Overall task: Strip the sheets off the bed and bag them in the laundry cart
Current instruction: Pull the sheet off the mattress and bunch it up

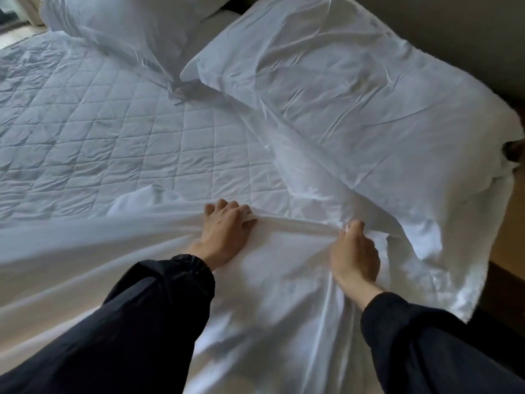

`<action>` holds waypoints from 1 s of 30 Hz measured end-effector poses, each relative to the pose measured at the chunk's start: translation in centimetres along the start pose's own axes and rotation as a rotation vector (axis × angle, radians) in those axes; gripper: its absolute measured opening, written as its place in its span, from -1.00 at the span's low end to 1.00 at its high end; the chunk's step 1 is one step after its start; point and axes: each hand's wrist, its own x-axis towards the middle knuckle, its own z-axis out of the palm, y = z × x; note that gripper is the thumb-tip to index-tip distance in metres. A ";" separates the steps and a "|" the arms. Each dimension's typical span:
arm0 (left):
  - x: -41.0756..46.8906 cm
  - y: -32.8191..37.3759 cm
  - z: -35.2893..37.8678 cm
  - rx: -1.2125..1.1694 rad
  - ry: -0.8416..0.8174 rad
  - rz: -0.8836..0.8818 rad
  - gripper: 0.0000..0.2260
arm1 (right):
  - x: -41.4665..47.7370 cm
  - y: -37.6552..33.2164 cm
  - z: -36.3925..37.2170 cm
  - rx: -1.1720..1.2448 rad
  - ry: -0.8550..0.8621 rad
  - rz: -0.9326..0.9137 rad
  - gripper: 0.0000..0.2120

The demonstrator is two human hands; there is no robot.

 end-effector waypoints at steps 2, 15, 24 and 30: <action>-0.1 -0.3 1.3 0.007 -0.027 0.001 -0.79 | 0.0 0.5 1.3 -0.133 -0.145 0.000 -0.79; -3.1 -7.8 -3.4 0.084 -0.020 -0.260 -0.60 | -0.4 -8.7 4.1 -0.131 -0.372 -0.670 -0.67; -2.9 -7.5 -4.1 0.032 0.064 -0.256 -0.92 | 3.3 -9.7 1.3 -0.358 -0.159 -0.756 -0.64; -3.7 -6.8 -3.9 0.043 0.006 -0.216 -0.69 | 1.2 -9.0 3.7 -0.506 -0.281 -0.689 -0.73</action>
